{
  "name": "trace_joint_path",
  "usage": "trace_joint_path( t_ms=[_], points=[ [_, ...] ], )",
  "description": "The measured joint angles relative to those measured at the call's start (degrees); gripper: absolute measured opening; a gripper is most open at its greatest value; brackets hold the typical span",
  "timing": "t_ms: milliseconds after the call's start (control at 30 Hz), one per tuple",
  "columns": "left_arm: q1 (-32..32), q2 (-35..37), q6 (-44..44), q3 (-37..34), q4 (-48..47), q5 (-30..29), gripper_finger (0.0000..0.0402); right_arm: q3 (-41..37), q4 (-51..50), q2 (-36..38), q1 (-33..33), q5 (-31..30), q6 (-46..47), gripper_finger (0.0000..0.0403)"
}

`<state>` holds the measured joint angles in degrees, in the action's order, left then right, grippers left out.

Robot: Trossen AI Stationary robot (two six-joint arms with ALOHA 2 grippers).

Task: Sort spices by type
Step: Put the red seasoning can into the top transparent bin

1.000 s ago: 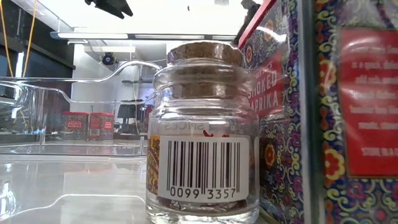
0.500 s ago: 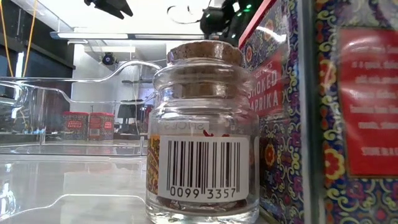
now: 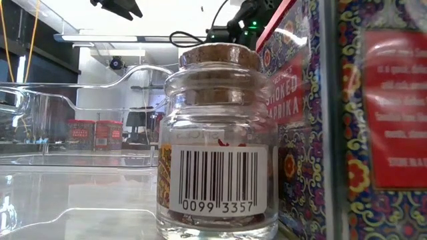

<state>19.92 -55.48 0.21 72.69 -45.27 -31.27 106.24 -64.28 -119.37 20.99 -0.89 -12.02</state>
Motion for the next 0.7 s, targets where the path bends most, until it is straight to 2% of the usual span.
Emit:
trace_joint_path(
  t_ms=[467,700],
  points=[
    [0.00,0.00,-0.02,0.00,-0.98,0.00,0.0248,-0.20,1.92,0.02,-0.02,0.00,2.97,0.0237],
    [0.00,0.00,-0.17,0.00,-3.41,-0.01,0.0248,-0.20,-1.00,0.04,0.00,-0.09,4.13,0.0238]
  ],
)
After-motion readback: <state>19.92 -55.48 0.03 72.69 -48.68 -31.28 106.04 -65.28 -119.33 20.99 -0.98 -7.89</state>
